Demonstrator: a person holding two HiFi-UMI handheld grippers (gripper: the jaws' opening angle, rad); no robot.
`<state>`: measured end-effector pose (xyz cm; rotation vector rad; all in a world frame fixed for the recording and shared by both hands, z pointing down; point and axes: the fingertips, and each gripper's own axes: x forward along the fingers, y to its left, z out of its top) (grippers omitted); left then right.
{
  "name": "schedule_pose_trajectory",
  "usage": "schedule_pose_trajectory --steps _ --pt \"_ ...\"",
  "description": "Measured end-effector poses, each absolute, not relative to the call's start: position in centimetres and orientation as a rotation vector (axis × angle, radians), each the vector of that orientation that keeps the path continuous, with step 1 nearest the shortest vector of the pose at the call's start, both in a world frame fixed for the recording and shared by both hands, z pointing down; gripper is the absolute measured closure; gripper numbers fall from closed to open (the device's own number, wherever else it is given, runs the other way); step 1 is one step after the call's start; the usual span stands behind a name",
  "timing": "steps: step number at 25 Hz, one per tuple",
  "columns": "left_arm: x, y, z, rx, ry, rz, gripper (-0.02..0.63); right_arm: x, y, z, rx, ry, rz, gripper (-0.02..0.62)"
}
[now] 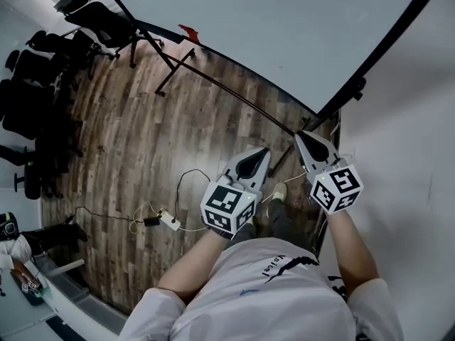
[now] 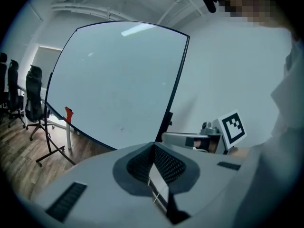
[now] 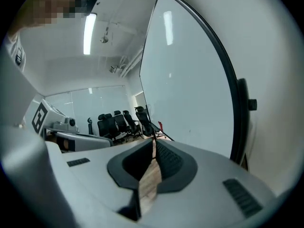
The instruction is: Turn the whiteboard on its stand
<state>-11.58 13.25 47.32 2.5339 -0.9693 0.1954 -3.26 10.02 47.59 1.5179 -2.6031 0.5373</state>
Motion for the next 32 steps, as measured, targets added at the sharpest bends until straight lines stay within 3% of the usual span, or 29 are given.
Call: schedule_pose_trajectory --steps 13,32 --pt "-12.5 16.7 39.7 2.677 -0.844 0.058 0.595 -6.8 14.9 39.1 1.671 -2.624 0.341 0.581" --pt "-13.6 18.0 37.0 2.727 -0.873 -0.03 0.595 -7.7 17.6 36.9 1.7 -2.63 0.278 0.581"
